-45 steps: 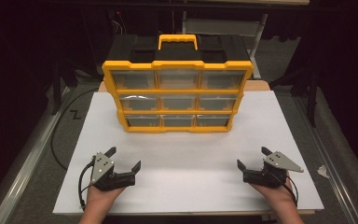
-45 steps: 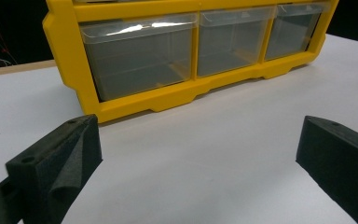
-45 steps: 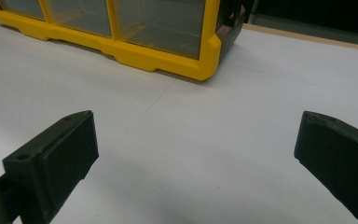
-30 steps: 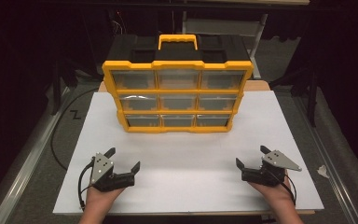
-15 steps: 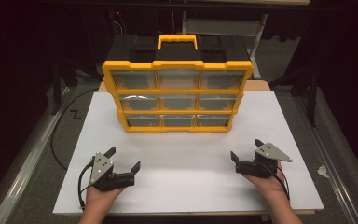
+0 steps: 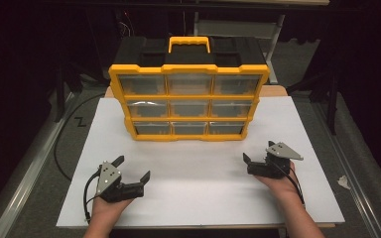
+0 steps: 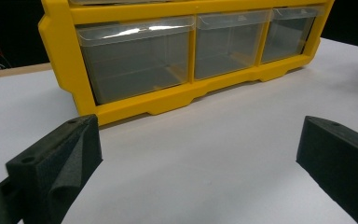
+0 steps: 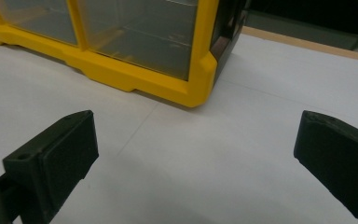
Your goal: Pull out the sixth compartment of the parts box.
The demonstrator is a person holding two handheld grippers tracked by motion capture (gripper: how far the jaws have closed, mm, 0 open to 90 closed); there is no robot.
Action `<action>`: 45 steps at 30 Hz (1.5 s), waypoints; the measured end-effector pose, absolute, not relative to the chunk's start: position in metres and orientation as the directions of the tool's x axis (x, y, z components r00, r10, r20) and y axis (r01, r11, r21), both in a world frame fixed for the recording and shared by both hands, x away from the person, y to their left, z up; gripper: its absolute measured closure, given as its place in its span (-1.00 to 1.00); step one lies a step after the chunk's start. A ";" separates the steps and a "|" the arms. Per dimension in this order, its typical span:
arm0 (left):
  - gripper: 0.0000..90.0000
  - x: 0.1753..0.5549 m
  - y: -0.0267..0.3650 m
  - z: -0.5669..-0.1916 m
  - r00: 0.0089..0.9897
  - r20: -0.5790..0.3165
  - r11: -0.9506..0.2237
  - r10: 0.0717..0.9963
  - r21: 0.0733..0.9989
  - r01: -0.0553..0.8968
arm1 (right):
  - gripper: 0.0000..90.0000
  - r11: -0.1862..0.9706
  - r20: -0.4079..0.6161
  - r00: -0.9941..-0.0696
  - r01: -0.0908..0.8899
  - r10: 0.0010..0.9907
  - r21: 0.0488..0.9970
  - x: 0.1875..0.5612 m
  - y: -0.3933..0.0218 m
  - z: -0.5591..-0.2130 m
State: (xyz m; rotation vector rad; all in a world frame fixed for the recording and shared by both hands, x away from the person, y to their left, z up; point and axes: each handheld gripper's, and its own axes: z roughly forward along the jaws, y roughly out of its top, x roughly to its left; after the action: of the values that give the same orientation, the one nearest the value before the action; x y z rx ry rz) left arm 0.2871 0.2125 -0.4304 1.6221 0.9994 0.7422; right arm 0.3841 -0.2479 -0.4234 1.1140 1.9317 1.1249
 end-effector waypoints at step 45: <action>-1.00 0.287 0.210 -0.431 0.466 0.004 -0.128 0.885 0.963 0.235 | -0.98 0.633 -0.494 -0.457 0.224 0.740 0.741 0.366 -0.234 -0.426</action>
State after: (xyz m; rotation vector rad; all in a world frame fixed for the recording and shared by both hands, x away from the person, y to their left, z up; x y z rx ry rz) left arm 0.2871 0.2101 -0.4306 1.6377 0.9852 0.7538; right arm 0.3662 -0.2344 -0.4258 0.7558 1.9956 0.7595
